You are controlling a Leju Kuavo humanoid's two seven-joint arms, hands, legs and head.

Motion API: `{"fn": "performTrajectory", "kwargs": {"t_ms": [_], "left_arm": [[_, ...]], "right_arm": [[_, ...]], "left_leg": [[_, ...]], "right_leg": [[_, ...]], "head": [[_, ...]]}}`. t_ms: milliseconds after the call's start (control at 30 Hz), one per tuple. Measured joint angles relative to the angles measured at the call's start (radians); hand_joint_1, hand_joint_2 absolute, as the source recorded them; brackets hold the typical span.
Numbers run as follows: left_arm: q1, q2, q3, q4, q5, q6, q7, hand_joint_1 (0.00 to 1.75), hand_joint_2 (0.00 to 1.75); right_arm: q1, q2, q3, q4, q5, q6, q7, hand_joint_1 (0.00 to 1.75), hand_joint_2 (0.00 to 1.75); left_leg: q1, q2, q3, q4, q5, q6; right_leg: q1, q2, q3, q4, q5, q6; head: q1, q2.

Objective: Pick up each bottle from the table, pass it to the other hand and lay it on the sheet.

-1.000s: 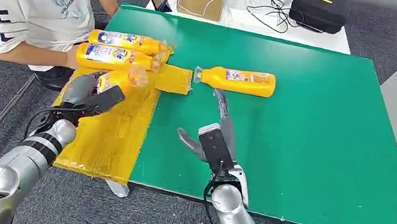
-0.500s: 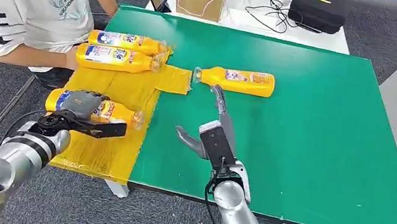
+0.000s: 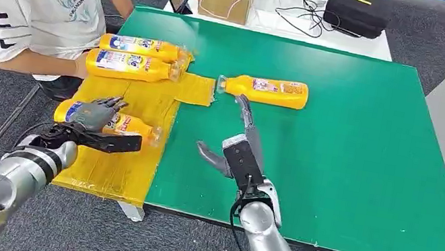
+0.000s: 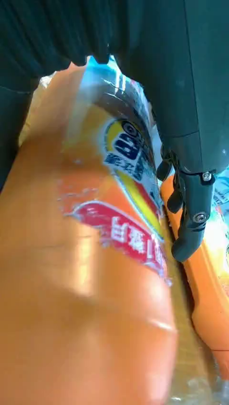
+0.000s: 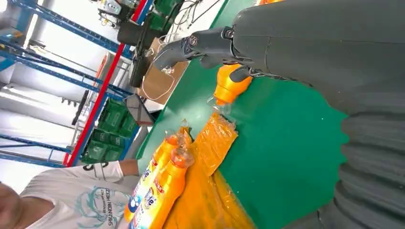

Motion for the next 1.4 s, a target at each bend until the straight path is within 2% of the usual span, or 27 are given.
{"fn": "performTrajectory", "kwargs": {"t_ms": [167, 333, 633, 800, 1000, 1233, 1400], "left_arm": [[0.015, 0.004, 0.045, 0.000, 0.067, -0.004, -0.085, 0.00, 1.75], [0.041, 0.013, 0.117, -0.018, 0.184, -0.027, -0.239, 0.00, 1.75], [0.120, 0.019, 0.251, -0.107, 0.391, -0.131, -0.449, 0.00, 1.75], [0.170, 0.018, 0.298, -0.184, 0.493, -0.205, -0.458, 0.00, 1.75], [0.228, 0.006, 0.356, -0.289, 0.765, -0.419, -0.458, 0.00, 1.75], [0.254, -0.061, 0.405, -0.335, 0.840, -0.484, -0.437, 0.00, 1.75], [0.259, -0.125, 0.420, -0.351, 0.909, -0.543, -0.333, 0.00, 1.75]], "right_arm": [[-0.007, -0.003, 0.000, 0.010, -0.002, 0.005, 0.000, 0.00, 1.75], [-0.016, -0.005, 0.000, 0.024, -0.010, 0.009, -0.005, 0.00, 1.75], [-0.032, -0.013, 0.000, 0.054, -0.018, 0.013, -0.014, 0.00, 1.75], [-0.042, -0.016, 0.000, 0.072, -0.018, 0.015, -0.023, 0.00, 1.75], [-0.043, -0.022, 0.000, 0.082, -0.020, 0.012, -0.025, 0.00, 1.75], [-0.041, -0.026, 0.000, 0.082, -0.011, 0.004, -0.018, 0.00, 1.75], [-0.031, -0.029, 0.000, 0.082, 0.013, -0.008, 0.005, 0.00, 1.75]], "left_leg": [[0.000, 0.000, 0.000, 0.000, 0.000, 0.000], [0.000, 0.000, 0.000, 0.000, 0.000, 0.000], [0.000, 0.000, 0.000, 0.000, 0.000, 0.000], [0.000, 0.000, 0.000, 0.000, 0.000, 0.000], [0.000, 0.000, -0.001, 0.000, 0.000, 0.000], [0.000, 0.001, -0.001, 0.000, 0.000, 0.000], [0.000, -0.001, -0.001, 0.001, 0.000, 0.000]], "right_leg": [[0.000, 0.000, 0.000, 0.000, 0.000, 0.000], [0.000, 0.000, 0.000, 0.000, 0.000, 0.000], [0.000, 0.000, 0.000, 0.000, 0.000, 0.000], [0.000, 0.000, -0.001, 0.000, 0.000, 0.000], [0.000, 0.000, -0.002, 0.000, 0.000, 0.000], [0.000, 0.000, -0.002, -0.001, 0.000, 0.000], [0.000, -0.001, -0.002, -0.001, 0.000, 0.000]], "head": [[0.000, 0.000], [0.000, 0.000], [0.000, 0.000], [0.000, 0.000], [0.000, 0.000], [0.000, 0.000], [0.000, 0.000]]}}
